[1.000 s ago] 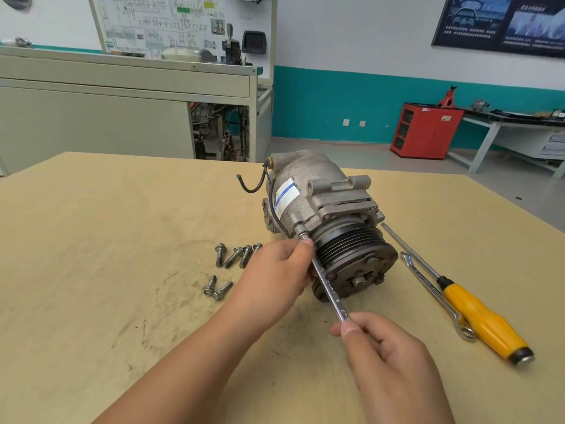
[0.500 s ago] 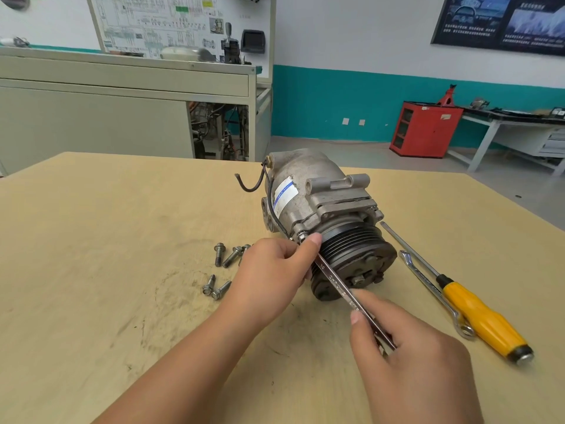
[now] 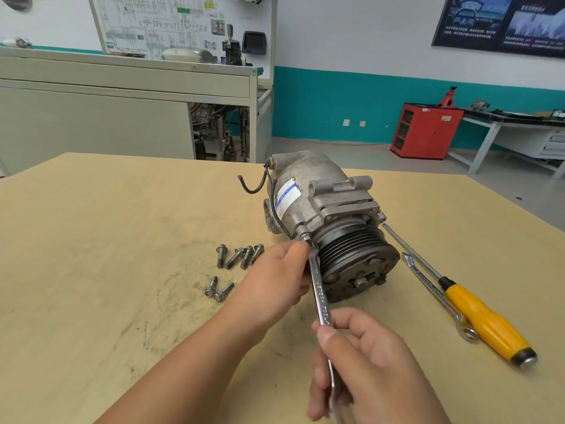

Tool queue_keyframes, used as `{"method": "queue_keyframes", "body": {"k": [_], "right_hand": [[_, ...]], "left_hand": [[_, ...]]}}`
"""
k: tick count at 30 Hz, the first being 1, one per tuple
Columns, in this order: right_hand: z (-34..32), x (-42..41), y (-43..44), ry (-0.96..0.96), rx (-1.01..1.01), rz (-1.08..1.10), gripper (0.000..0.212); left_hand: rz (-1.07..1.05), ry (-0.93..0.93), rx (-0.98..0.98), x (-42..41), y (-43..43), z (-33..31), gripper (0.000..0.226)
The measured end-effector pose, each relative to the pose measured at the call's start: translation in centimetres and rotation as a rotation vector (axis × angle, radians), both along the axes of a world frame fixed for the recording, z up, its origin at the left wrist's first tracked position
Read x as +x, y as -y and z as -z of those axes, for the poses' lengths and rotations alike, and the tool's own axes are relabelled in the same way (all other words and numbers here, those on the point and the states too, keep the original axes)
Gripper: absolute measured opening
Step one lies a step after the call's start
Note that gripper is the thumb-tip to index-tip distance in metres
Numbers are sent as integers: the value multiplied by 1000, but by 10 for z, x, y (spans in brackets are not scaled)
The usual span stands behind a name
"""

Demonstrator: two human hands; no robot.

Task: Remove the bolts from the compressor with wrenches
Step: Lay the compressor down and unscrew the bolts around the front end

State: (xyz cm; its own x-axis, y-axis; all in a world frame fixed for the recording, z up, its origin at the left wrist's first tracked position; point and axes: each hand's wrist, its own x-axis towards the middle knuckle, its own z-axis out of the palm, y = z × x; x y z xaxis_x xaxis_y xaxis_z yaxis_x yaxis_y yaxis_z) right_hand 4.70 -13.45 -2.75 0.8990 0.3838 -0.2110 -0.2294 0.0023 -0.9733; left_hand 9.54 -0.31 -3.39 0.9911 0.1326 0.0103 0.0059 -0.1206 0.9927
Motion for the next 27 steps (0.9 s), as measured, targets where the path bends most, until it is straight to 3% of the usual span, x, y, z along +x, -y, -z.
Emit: {"method": "queue_keyframes", "body": {"k": [2,6,10,18,24,27], "right_hand": [[14,-1,-5,99,-78,54,15],[33,4,-3,454,-344,220,26],[31,5,2,566,-458,263,22],[27,3,5,512,-525,323,28],[14,10,13,396,-484,258,18],[8,11,15,401,-478,249,17]], "left_hand": [[19,-5,-23,0,-2,-1,38],[-131,123,360,-2,0,0,47],[-233,170,431,-1,3,-2,57],[-257,206,427,0,4,0,48],[-81,53,-57,-1,5,2,39],[-158,87,124,-2,8,3,46]]}}
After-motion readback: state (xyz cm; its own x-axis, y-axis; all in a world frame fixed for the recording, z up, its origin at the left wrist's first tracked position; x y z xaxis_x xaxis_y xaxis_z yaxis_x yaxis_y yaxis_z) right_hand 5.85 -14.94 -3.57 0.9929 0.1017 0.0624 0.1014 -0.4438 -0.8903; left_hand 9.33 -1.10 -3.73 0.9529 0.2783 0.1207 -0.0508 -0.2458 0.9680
